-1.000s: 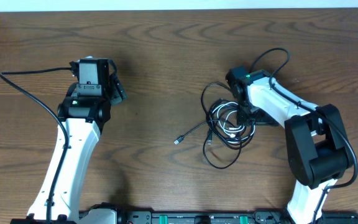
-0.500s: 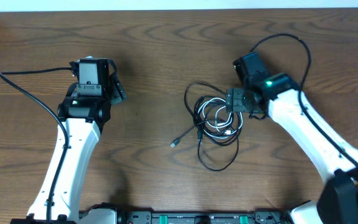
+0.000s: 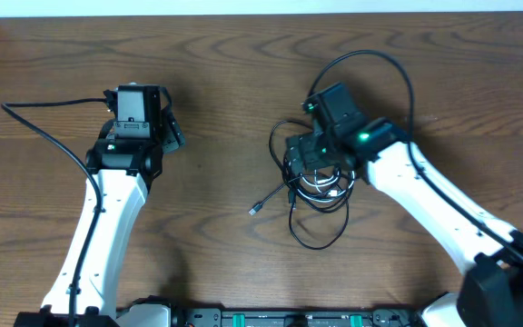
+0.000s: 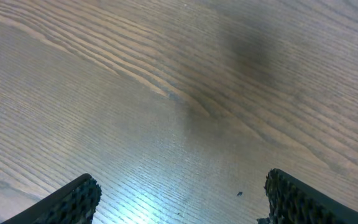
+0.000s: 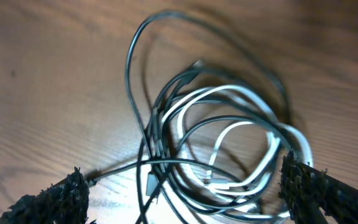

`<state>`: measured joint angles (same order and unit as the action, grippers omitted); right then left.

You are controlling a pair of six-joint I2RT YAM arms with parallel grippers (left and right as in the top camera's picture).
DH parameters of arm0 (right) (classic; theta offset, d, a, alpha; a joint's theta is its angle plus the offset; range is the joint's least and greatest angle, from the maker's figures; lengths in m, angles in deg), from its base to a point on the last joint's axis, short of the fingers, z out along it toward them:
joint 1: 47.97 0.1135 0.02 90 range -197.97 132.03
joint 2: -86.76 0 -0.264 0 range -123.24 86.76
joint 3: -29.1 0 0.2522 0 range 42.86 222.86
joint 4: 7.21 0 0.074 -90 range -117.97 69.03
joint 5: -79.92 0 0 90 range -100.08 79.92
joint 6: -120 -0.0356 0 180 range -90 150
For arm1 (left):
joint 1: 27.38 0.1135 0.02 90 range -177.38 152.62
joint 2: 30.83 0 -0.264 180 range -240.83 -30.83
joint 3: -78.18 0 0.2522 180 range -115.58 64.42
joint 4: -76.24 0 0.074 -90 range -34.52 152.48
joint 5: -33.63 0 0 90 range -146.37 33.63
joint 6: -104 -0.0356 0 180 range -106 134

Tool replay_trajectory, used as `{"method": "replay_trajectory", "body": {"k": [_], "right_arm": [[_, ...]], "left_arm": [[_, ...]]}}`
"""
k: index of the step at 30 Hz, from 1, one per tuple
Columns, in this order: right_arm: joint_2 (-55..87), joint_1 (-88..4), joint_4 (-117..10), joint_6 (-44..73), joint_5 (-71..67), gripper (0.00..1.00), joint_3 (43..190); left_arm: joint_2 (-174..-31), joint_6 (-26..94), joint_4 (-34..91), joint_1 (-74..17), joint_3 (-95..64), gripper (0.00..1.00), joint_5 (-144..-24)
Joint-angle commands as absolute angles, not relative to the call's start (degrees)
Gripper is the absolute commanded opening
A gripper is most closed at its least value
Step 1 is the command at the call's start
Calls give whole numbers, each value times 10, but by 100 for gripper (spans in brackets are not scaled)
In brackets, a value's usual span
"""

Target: Untangle cables

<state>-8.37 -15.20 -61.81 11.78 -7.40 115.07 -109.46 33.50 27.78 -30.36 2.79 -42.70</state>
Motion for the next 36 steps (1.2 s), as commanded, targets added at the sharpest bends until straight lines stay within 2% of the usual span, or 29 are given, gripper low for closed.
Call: {"method": "replay_trajectory", "body": {"k": [1,8,15,27,32,36], "right_arm": [[-138,-140,-618,133,-70,94,1152],[-196,-133,-649,134,-30,87,1152],[-197,-126,-679,134,-26,92,1150],[-198,-80,-659,144,-27,92,1124],[-212,-73,-640,144,-37,92,1120],[-238,-73,-630,144,-37,87,1120]], "left_arm": [[-1102,339,276,-299,32,86,-424],[-1102,338,276,-299,32,86,-424],[-1102,338,276,-299,32,86,-424],[-1102,338,280,-299,32,86,-424],[-1102,338,280,-299,32,86,-424],[-1102,338,280,-299,32,86,-424]]}}
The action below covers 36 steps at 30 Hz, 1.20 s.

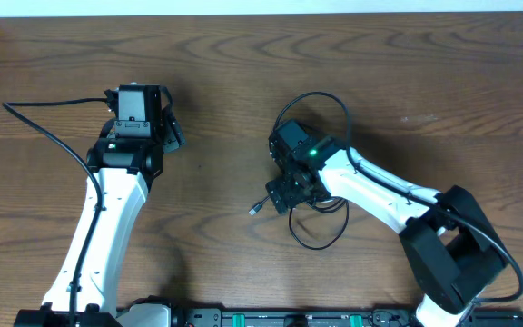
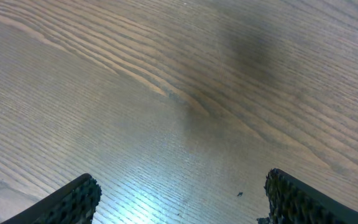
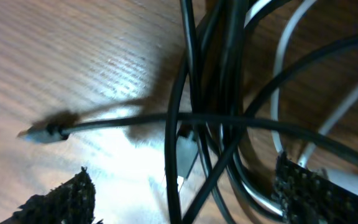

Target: Untangle cables

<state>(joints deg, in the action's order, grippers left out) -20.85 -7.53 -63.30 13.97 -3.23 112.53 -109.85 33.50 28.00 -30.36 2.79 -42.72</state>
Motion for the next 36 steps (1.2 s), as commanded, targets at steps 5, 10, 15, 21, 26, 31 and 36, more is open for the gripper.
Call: {"method": "replay_trajectory", "body": {"k": [5,10,15,21,26,31,36], "right_arm": [[-269,-72,-626,144,-23,71,1120],[-261,-73,-625,142,-6,48,1121],[-240,-81,-630,142,-6,22,1127],[-175,-92,-647,142,-7,9,1148],[-77,-111,-644,142,-7,7,1152],[19,-142,-635,142,-6,10,1152],[82,-178,-629,144,8,10,1152]], "left_arm": [[-1102,338,280,-299,32,86,-424],[-1102,339,280,-299,32,86,-424],[-1102,339,280,-299,32,86,-424],[-1102,338,281,-299,32,86,-440],[-1102,338,280,-299,32,86,-479],[-1102,338,287,-299,32,86,-583],[-1102,338,291,-299,32,86,-698]]}}
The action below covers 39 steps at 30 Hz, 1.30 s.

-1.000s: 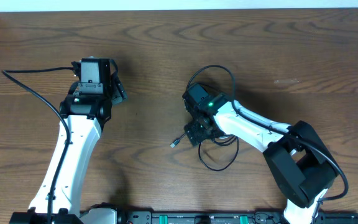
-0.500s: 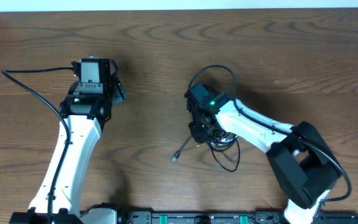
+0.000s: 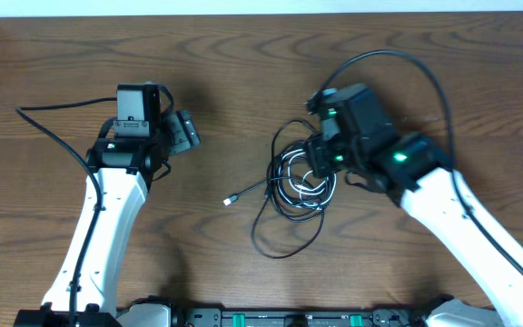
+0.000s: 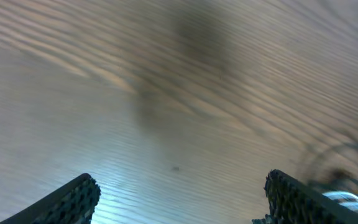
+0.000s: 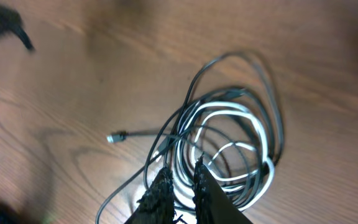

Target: Untangle cables

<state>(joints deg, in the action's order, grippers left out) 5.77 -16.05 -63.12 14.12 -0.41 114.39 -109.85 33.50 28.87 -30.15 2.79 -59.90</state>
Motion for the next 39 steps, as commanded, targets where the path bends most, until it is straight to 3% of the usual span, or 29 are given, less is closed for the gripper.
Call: {"method": "replay_trajectory", "body": {"k": [1,5,7,12,13,20,21,24,25,39], "right_arm": [[85,-181,-630,145,7,10,1152],[75,-187,-636,147,6,11,1151],[48,-184,-643,146,9,26,1151],[-15,-168,-644,146,21,40,1151],[-41,-161,-640,146,36,47,1151],[-147,-122,-629,146,54,59,1151],[-160,-116,-625,146,56,56,1151],[-187,-103,-622,146,55,11,1151],[-195,-99,-622,142,54,1,1151],[-213,-91,-601,62,5,1,1151]], "left_arm": [[-1102,338,291,-299,32,86,-702],[-1102,338,294,-300,32,86,-698],[-1102,338,296,-300,32,86,-679],[-1102,338,295,-299,32,86,-638],[-1102,338,295,-299,32,86,-627],[-1102,338,295,-299,32,86,-612],[-1102,338,295,-299,32,86,-612],[-1102,338,295,-299,32,86,-612],[-1102,338,295,-299,32,86,-612],[-1102,338,295,-300,32,86,-612]]}}
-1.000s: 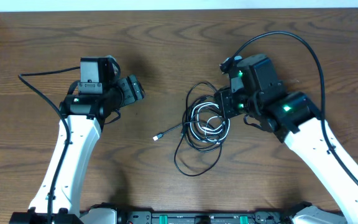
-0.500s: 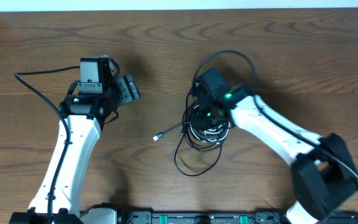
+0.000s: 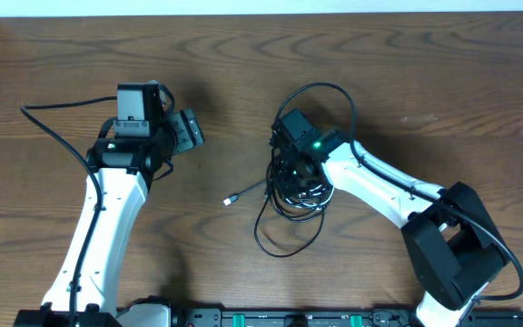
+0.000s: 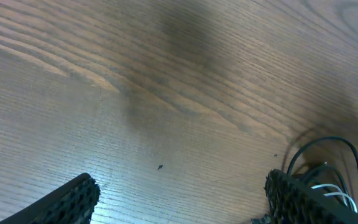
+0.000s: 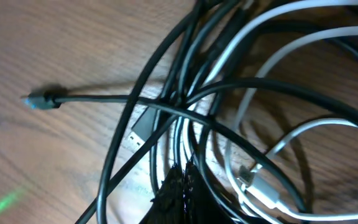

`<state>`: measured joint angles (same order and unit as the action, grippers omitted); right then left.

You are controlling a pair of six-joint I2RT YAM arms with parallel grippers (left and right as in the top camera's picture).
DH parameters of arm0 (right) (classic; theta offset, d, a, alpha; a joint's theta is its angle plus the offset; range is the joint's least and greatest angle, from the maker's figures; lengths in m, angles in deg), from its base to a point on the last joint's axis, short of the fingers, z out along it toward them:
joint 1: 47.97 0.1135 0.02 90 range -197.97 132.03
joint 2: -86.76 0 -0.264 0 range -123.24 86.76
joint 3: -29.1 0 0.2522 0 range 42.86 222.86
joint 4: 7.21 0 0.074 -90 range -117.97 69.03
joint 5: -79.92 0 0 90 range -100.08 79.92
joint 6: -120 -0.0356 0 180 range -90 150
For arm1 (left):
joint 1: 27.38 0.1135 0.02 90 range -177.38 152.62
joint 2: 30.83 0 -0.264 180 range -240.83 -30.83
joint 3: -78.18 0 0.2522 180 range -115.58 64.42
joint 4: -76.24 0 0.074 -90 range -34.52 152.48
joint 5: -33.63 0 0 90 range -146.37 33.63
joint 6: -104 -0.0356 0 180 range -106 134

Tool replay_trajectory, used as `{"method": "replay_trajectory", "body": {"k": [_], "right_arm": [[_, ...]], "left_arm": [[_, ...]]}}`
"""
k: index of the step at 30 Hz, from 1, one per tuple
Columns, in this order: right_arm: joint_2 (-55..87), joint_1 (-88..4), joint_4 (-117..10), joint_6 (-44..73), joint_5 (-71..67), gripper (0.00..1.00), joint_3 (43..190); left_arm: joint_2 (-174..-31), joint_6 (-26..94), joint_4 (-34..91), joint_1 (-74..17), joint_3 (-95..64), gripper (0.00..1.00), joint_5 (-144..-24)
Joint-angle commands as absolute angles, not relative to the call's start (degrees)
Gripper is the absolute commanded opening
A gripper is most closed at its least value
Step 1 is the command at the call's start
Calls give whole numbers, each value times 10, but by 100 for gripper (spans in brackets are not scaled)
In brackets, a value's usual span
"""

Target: Untangle cables

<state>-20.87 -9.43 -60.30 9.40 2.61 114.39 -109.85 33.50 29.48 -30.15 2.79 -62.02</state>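
Observation:
A tangle of black and white cables lies at mid-table. One black strand runs left to a small plug, also seen in the right wrist view as the plug. My right gripper is down in the tangle's left side. Its fingertips are shut together among black strands, next to the white cable. No strand shows between them. My left gripper is open, left of the tangle. Bare wood lies between its fingers, and the cables' edge shows at the right.
A loose black loop trails from the tangle toward the table's front. The left arm's own black cable runs across the table at the far left. The wooden table carries nothing else.
My right gripper, still shut, was raised to the right above the tangle and is now low in its left side. The left gripper is unchanged, its view showing a little more cable.
My right gripper stood open above the tangle, then open and low at its left strands. Then it was shut and raised, the tangle and plug lay farther left, and the left gripper had turned toward them. Now the right gripper is down in the tangle again.

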Motion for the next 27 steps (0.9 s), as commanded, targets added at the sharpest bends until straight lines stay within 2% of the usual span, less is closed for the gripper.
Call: {"method": "replay_trajectory", "body": {"k": [1,7,9,11,13,14,16,21,27], "right_arm": [[-213,-91,-601,48,1,1,1151],[-213,-77,-595,13,-12,1,1151],[-213,-71,-590,13,-12,18,1151],[-213,-63,-584,13,-12,46,1151],[-213,-55,-577,13,-12,63,1151],[-213,-53,-574,13,-12,68,1151],[-213,-47,-565,10,-12,87,1151],[-216,-41,-559,6,-12,99,1151],[-240,-28,-554,6,-11,98,1151]], "left_arm": [[-1102,338,295,-299,32,86,-612],[-1102,338,295,-299,32,86,-612],[-1102,338,295,-300,32,86,-612],[-1102,338,295,-299,32,86,-612],[-1102,338,295,-300,32,86,-612],[-1102,338,295,-300,32,86,-612],[-1102,338,295,-299,32,86,-612],[-1102,338,295,-299,32,86,-612],[-1102,338,295,-299,32,86,-612]]}}
